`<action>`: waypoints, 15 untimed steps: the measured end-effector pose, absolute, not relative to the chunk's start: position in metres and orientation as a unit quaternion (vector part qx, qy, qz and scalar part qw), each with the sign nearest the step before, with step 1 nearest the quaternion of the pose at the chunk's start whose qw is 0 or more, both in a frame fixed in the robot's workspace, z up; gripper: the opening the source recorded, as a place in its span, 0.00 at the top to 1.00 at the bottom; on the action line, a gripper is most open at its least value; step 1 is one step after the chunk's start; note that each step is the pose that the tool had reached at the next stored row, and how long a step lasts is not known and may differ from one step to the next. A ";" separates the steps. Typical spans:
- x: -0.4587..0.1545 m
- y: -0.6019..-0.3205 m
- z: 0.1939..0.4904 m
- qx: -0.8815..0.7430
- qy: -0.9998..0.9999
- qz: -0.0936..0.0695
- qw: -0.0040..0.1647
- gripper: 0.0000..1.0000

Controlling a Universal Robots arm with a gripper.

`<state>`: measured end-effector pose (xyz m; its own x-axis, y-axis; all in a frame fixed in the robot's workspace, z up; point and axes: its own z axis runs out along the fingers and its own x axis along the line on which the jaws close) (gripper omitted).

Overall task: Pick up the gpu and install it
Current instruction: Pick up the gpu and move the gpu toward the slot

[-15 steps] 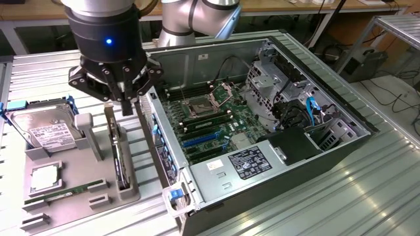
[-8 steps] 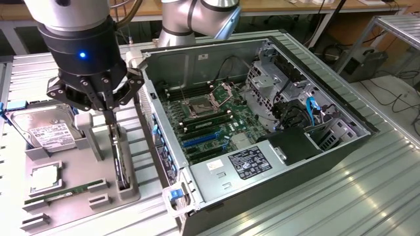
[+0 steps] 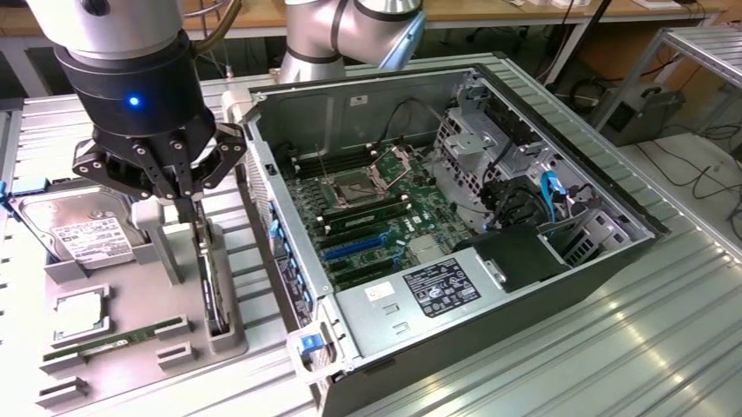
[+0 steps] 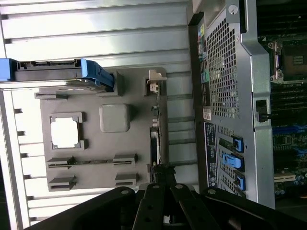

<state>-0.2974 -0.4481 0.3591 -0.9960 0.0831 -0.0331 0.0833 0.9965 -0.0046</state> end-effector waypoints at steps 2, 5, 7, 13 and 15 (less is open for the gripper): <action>-0.297 -0.448 0.359 0.042 0.999 -0.003 0.016 0.89; -0.297 -0.448 0.359 0.042 0.999 -0.003 0.016 0.89; -0.297 -0.448 0.359 0.042 0.999 -0.003 0.016 0.89; -0.297 -0.448 0.358 0.042 0.999 -0.003 0.017 0.70; -0.297 -0.448 0.354 0.042 0.999 -0.003 0.017 0.64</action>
